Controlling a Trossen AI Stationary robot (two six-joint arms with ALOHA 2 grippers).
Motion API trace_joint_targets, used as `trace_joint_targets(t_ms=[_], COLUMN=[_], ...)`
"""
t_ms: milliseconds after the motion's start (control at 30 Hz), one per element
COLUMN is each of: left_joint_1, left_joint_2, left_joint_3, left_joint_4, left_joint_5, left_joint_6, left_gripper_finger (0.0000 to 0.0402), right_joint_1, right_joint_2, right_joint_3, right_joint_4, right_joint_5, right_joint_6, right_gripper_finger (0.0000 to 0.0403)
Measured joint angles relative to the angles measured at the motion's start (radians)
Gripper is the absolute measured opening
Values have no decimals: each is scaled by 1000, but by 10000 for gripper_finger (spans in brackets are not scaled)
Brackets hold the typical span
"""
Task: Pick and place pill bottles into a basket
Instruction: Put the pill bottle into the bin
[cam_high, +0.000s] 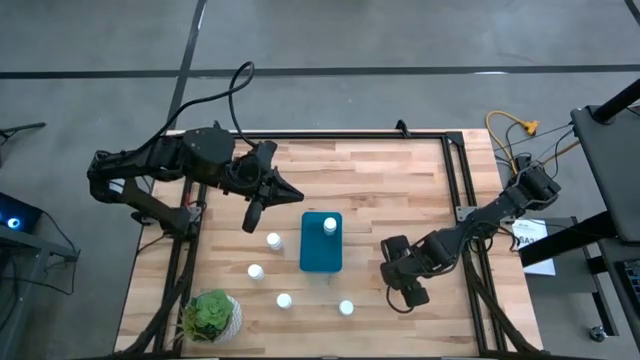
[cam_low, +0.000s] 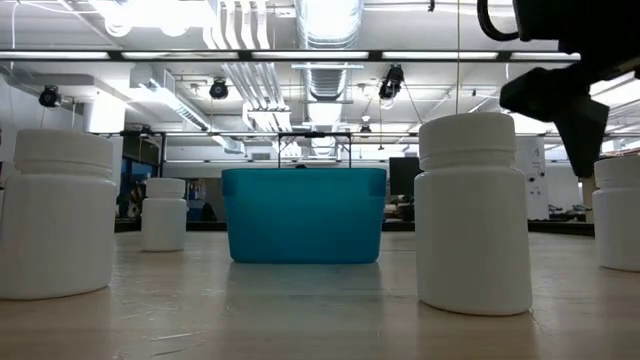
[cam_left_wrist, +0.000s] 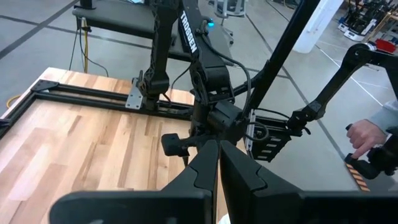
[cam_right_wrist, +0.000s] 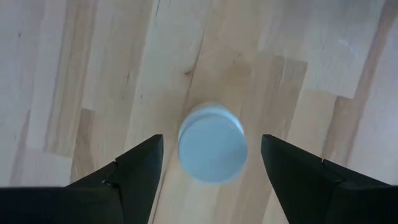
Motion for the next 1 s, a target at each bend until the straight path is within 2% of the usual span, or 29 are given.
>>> trace_joint_targets(t_ms=[400,633,800,1000], left_joint_1=[0,0,0,0], left_joint_2=[0,0,0,0], left_joint_3=[0,0,0,0], left_joint_4=[0,0,0,0], left_joint_5=[0,0,0,0], left_joint_6=[-2,-2,-2,-2], left_gripper_finger=[0,0,0,0], right_joint_1=[0,0,0,-1], right_joint_2=[0,2,2,2], right_joint_3=[-12,-38,-36,-7], right_joint_4=[39,40,44,47], right_joint_5=[-16,-59,-60,-59], right_joint_6=[-1,-1,5,7], right_gripper_finger=[225,187,146,145])
